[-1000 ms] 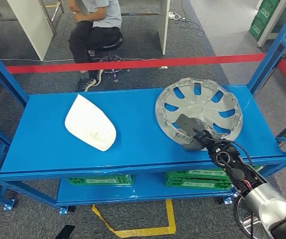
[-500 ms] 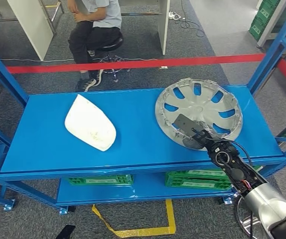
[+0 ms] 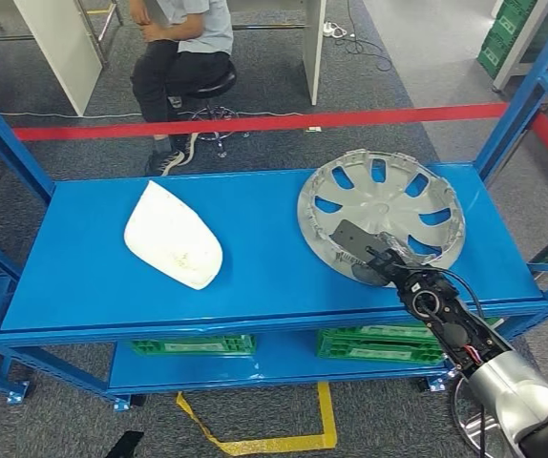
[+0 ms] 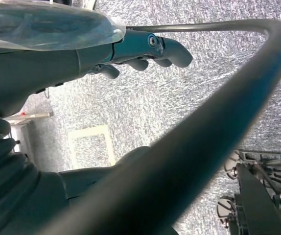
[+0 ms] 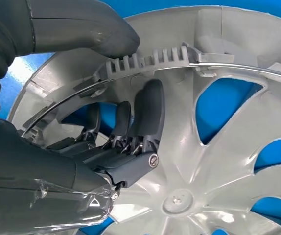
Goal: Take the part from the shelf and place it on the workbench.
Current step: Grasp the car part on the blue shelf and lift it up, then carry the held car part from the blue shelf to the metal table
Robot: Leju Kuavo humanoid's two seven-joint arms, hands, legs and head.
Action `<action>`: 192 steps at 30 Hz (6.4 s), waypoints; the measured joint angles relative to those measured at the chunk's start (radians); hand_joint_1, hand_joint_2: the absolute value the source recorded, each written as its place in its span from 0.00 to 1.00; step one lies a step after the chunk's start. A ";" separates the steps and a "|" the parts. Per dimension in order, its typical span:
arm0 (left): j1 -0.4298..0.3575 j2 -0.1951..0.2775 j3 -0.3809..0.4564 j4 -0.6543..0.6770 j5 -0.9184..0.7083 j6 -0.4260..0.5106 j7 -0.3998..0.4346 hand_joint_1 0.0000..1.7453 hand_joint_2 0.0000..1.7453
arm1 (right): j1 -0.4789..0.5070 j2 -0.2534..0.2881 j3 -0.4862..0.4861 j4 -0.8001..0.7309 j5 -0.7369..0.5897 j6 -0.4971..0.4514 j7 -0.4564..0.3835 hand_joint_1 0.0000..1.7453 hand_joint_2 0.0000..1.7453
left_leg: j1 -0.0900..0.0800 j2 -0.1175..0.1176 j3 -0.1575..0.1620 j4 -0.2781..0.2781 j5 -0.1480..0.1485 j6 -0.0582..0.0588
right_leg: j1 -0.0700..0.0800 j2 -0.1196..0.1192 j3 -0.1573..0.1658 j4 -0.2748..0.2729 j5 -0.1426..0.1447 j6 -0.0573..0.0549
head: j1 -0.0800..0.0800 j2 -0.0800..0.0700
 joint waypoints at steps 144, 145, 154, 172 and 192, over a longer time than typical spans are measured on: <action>0.002 0.025 -0.048 0.000 0.100 0.046 -0.051 0.00 1.00 | 0.243 0.060 -0.138 -0.682 -0.748 0.118 -0.759 1.00 1.00 | 0.000 0.000 -0.002 -0.001 0.000 0.000 | 0.000 0.000 -0.002 0.000 -0.001 0.000 | 0.000 0.000; 0.002 0.025 -0.048 0.000 0.101 0.046 -0.051 0.00 1.00 | 0.244 0.060 -0.135 -0.682 -0.748 0.118 -0.759 1.00 1.00 | 0.000 0.000 -0.002 -0.001 0.000 0.000 | 0.000 0.000 -0.002 0.000 -0.001 0.000 | 0.000 0.000; 0.002 0.025 -0.048 0.000 0.101 0.050 -0.049 0.00 1.00 | 0.251 0.060 -0.123 -0.682 -0.744 0.118 -0.760 1.00 1.00 | 0.000 0.000 -0.002 -0.001 0.000 0.000 | 0.000 0.000 -0.002 0.000 -0.001 0.000 | 0.000 0.000; 0.002 0.030 -0.048 0.000 0.105 0.049 -0.036 0.00 1.00 | 0.258 0.060 -0.129 -0.682 -0.754 0.118 -0.760 1.00 1.00 | 0.008 0.007 0.007 -0.015 0.003 0.022 | -0.013 0.000 -0.130 0.286 -0.146 0.024 | 0.016 0.000; 0.003 0.033 -0.055 0.000 0.104 0.052 -0.035 0.00 1.00 | 0.269 0.060 -0.135 -0.687 -0.758 0.118 -0.760 1.00 1.00 | 0.008 0.000 -0.007 0.108 -0.077 -0.018 | 0.000 0.006 -0.065 0.022 0.045 -0.029 | -0.028 0.000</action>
